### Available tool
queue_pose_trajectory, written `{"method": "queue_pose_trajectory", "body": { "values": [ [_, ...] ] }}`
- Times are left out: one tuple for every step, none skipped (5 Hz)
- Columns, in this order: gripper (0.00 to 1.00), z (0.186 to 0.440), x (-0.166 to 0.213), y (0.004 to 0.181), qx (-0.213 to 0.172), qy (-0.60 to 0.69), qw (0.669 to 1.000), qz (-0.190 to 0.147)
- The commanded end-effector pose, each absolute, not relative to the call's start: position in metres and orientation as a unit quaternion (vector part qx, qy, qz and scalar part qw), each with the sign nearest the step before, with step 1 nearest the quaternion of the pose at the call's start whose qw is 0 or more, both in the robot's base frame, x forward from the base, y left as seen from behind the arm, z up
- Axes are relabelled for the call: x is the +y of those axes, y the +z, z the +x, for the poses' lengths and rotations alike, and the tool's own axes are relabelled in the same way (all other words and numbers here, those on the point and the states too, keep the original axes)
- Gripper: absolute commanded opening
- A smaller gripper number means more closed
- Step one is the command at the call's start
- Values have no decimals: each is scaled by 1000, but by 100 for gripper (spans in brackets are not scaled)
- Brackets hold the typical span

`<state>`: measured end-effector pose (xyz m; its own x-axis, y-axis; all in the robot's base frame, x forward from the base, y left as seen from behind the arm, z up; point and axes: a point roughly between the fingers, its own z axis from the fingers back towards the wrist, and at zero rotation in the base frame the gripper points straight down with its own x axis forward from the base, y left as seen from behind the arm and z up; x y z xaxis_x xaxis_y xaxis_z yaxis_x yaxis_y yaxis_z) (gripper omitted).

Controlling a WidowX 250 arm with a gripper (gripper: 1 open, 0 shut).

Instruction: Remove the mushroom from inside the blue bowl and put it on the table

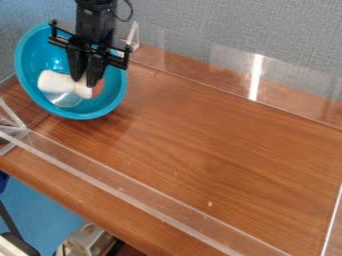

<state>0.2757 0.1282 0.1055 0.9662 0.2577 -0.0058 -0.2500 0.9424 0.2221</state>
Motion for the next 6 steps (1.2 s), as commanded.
{"method": "queue_pose_trajectory", "body": {
  "values": [
    [0,283,124,138,-34,129,984,118],
    [0,284,122,137,-32,130,984,117],
    [0,284,118,135,-31,130,984,115],
    [0,285,113,133,-30,129,985,113],
    [0,286,104,133,-29,126,985,110],
    [0,285,95,135,-30,124,986,109]
  ]
}}
